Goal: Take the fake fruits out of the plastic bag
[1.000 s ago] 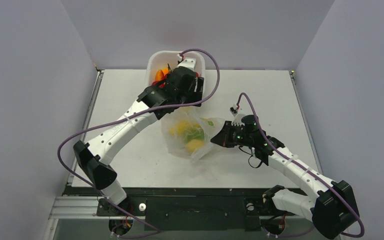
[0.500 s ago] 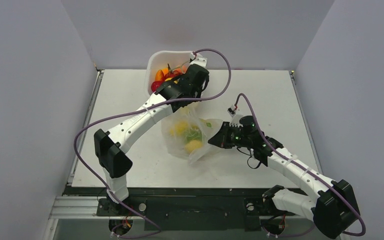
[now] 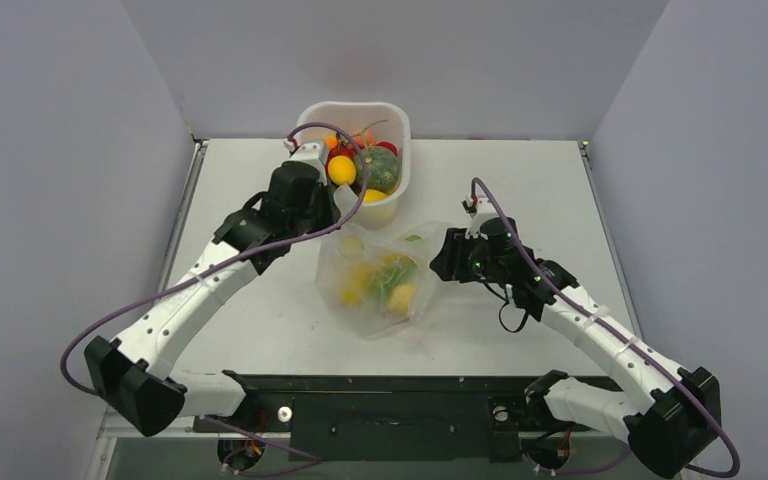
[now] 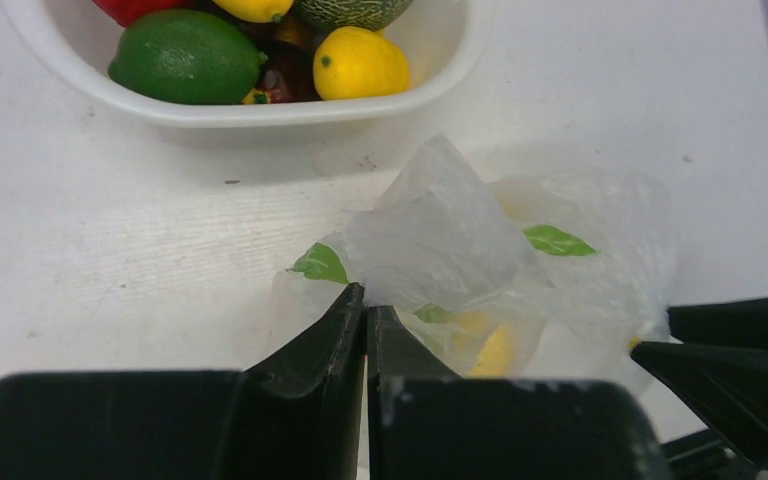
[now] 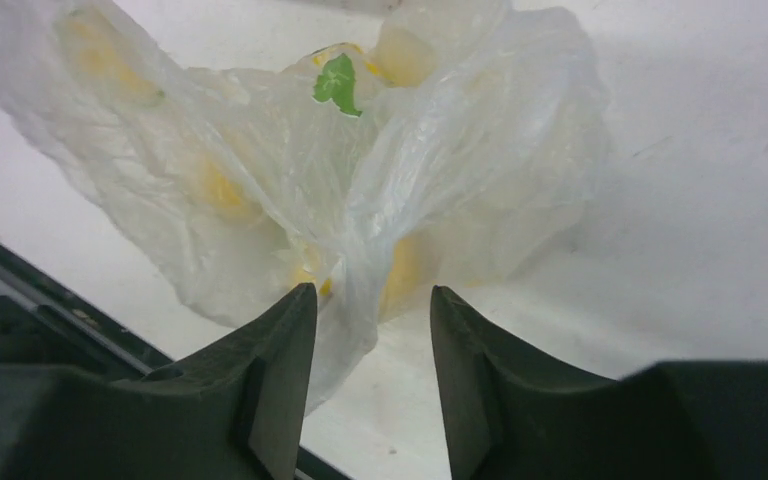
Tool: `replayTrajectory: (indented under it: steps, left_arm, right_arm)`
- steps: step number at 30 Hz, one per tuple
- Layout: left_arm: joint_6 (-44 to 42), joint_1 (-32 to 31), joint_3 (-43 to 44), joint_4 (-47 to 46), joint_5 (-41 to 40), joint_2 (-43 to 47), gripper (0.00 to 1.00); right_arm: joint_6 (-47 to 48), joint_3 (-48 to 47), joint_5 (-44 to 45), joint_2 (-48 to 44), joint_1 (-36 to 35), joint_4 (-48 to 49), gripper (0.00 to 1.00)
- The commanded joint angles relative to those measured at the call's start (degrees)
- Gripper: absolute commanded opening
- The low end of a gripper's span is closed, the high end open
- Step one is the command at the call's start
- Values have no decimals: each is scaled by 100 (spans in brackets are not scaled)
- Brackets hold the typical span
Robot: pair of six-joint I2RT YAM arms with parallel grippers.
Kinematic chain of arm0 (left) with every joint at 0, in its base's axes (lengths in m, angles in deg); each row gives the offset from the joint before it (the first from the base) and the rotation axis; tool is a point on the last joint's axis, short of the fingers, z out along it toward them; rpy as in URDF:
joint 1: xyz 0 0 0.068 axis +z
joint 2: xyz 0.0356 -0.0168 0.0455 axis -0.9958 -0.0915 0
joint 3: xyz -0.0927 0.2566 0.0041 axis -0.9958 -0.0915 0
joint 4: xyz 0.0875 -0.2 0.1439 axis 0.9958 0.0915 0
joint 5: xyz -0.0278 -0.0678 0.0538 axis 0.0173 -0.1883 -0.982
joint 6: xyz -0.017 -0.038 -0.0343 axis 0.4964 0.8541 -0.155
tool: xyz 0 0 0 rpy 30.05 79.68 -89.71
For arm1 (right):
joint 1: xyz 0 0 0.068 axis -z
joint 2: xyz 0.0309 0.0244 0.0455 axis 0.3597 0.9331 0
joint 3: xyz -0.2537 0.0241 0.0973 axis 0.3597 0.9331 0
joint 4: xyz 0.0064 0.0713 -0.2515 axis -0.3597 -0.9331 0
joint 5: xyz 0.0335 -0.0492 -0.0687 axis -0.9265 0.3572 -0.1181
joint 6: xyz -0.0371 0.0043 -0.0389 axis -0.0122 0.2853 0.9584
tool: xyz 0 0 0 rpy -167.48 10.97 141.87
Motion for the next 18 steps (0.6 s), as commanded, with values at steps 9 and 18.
replayTrajectory:
  steps: [9, 18]
  left_arm:
    - [1087, 233, -1630, -1626, 1380, 1465, 0]
    - [1137, 241, -1794, -1597, 1442, 1611, 0]
  right_arm:
    - [624, -390, 2043, -864, -1529, -1157, 70]
    - [-51, 310, 3820, -623, -2809, -42, 74]
